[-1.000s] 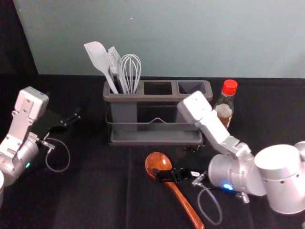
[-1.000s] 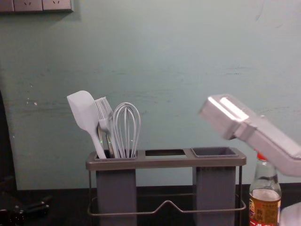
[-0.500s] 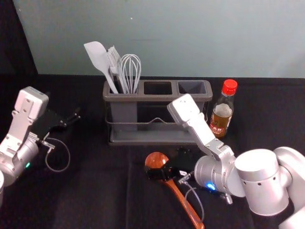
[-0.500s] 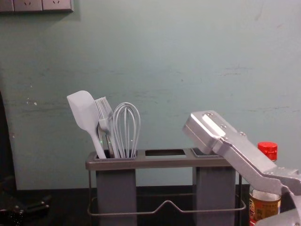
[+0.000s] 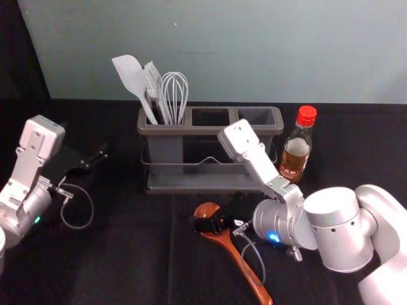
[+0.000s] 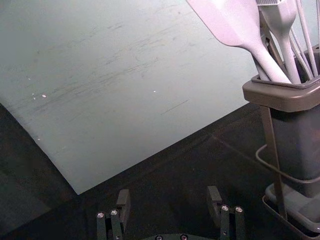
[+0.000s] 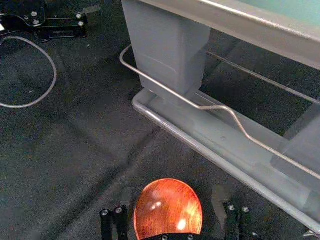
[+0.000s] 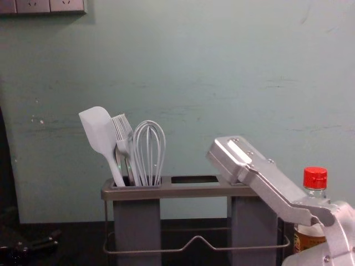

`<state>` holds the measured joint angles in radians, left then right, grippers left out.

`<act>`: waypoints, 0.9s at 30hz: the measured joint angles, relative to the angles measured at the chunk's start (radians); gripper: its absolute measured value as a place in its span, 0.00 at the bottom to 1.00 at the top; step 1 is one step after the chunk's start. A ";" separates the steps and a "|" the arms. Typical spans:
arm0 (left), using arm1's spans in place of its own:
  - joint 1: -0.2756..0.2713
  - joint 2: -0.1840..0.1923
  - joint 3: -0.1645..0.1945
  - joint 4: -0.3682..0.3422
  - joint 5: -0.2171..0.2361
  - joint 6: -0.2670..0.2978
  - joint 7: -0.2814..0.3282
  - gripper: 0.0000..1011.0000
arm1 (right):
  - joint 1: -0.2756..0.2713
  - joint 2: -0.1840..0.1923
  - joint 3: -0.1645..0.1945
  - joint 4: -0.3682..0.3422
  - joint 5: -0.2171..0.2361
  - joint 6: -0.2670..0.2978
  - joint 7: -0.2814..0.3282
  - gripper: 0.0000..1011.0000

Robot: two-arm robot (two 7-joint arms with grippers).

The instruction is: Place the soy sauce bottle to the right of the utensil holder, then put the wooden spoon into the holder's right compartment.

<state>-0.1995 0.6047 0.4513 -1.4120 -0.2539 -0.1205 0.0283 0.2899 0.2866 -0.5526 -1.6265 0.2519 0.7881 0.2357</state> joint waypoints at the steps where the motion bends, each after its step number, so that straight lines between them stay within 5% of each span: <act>1: 0.000 0.000 0.000 0.000 0.000 0.000 0.000 0.99 | 0.002 -0.003 -0.001 0.004 -0.003 0.002 0.002 0.99; 27: 0.000 0.000 0.000 0.000 0.000 0.000 0.000 0.99 | 0.013 -0.036 -0.008 0.009 -0.073 0.082 0.031 0.99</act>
<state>-0.1995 0.6047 0.4513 -1.4120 -0.2539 -0.1205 0.0283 0.3030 0.2510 -0.5604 -1.6172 0.1786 0.8702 0.2672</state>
